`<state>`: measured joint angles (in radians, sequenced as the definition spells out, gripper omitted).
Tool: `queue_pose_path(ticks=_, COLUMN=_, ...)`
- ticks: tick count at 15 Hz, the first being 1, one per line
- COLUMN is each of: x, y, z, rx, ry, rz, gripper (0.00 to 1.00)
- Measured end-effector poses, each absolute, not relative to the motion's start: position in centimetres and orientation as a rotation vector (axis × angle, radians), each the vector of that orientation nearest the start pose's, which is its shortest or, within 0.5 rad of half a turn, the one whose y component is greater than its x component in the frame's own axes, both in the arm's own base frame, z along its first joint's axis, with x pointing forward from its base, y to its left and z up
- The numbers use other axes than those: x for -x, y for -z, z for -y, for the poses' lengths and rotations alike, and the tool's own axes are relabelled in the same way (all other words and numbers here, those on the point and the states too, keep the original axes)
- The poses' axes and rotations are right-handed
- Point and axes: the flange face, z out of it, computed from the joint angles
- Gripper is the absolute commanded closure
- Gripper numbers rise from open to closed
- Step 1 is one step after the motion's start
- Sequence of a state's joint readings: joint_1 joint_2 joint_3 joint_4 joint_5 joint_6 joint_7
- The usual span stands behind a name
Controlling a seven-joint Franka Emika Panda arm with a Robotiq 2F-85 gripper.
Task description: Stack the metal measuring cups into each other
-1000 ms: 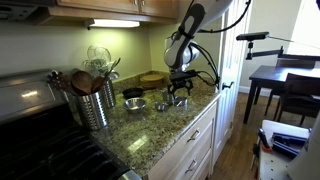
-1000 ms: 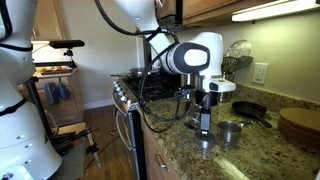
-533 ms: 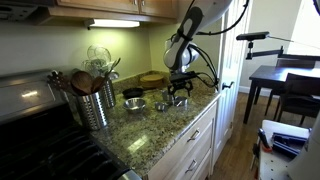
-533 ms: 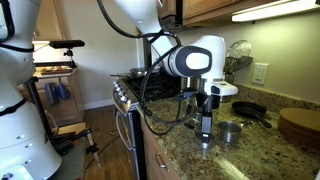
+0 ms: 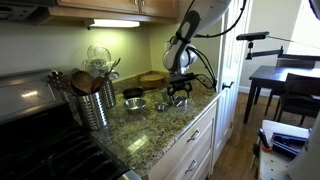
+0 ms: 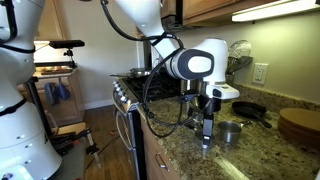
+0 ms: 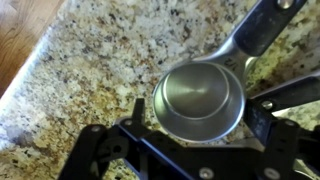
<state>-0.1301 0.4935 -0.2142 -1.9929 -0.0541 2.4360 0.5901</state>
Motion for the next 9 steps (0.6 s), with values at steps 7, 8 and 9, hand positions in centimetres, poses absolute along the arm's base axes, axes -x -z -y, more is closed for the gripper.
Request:
queue_pose_path(ticks=7, x=-57.48, y=-20.99, z=20.37, rx=2.975, ry=-0.038, rz=-1.387, gripper=0.46)
queue_pose_path(ticks=8, x=-57.51, y=-21.02, z=20.39, rx=2.975, ry=-0.036, rz=-1.387, gripper=0.46)
queue_pose_path(ticks=9, x=-57.51, y=-21.02, z=20.41, rx=2.975, ry=-0.036, rz=-1.387, gripper=0.46)
